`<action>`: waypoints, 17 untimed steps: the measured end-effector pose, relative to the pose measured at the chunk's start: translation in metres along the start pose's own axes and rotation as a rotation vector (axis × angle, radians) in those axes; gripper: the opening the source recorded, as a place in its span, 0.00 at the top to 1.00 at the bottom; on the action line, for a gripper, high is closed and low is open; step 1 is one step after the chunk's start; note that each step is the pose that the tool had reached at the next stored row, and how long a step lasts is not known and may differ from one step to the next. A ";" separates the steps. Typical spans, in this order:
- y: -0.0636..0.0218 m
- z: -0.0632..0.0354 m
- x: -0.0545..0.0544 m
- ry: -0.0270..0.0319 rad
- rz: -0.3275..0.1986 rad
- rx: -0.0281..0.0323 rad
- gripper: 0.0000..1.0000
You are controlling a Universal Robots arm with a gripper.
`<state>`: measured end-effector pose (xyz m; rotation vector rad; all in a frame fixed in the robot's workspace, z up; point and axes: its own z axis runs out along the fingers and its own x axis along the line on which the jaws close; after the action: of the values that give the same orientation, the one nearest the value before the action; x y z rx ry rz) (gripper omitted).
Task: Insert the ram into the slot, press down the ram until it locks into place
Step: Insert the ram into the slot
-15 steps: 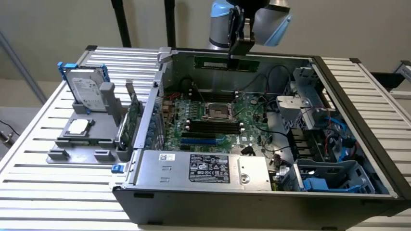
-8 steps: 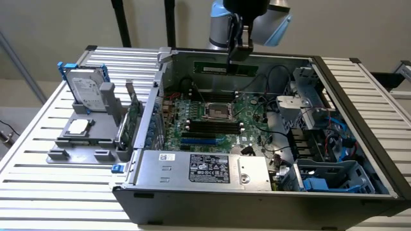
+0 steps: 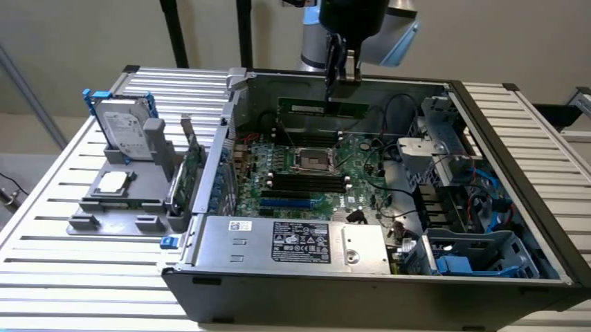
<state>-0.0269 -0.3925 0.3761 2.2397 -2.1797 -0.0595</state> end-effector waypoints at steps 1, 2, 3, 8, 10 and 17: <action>-0.0001 0.0019 0.001 0.0000 0.000 0.0000 0.86; -0.0001 0.0037 0.002 -0.0001 0.000 0.0001 0.86; -0.0001 0.0055 0.003 -0.0002 0.000 0.0001 0.86; -0.0003 0.0145 0.008 -0.0001 0.000 0.0000 0.86; -0.0004 0.0181 0.010 -0.0001 0.000 0.0000 0.86; -0.0006 0.0306 0.018 -0.0001 0.000 0.0001 0.86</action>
<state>-0.0269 -0.4100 0.3452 2.2398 -2.1798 -0.0595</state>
